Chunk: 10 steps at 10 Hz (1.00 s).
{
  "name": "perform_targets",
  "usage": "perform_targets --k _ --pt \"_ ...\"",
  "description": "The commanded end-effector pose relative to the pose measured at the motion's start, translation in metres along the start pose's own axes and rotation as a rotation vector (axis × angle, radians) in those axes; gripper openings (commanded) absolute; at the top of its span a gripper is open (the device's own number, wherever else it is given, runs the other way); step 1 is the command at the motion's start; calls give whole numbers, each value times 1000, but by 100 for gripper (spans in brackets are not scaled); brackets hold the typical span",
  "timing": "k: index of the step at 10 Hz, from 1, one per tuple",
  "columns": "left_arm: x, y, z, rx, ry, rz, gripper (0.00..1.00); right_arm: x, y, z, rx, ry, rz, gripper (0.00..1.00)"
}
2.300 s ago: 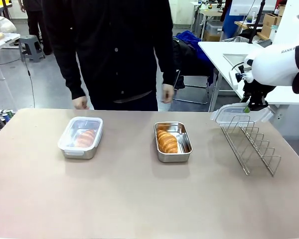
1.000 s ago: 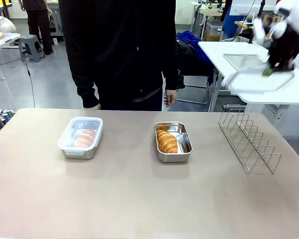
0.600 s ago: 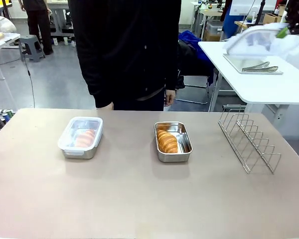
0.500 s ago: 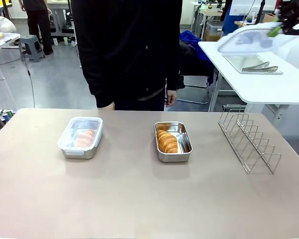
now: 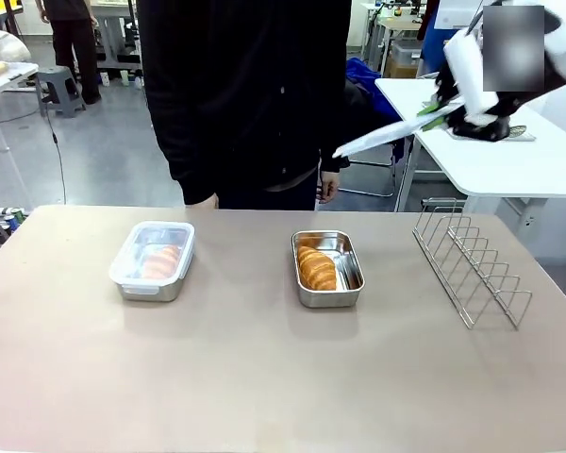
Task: Place the bread in airtight containers.
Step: Pick up one Airtight Container lid and hand it to the human, then release when the human grabs the Airtight Container lid.
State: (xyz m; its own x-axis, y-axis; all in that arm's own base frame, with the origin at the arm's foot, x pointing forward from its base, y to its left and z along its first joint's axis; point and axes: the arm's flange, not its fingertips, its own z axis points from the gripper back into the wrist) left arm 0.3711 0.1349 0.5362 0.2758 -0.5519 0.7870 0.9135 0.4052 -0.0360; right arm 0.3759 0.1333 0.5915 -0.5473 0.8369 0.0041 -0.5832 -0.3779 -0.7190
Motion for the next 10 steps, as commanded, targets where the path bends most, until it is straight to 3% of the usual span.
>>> perform_targets --k 1,10 --pt "1 -1 -1 -1 -32 -14 100 -15 -5 -7 -13 -32 52 0" --pt "1 -1 -1 -1 -32 -14 100 -2 3 -9 18 -4 23 0"
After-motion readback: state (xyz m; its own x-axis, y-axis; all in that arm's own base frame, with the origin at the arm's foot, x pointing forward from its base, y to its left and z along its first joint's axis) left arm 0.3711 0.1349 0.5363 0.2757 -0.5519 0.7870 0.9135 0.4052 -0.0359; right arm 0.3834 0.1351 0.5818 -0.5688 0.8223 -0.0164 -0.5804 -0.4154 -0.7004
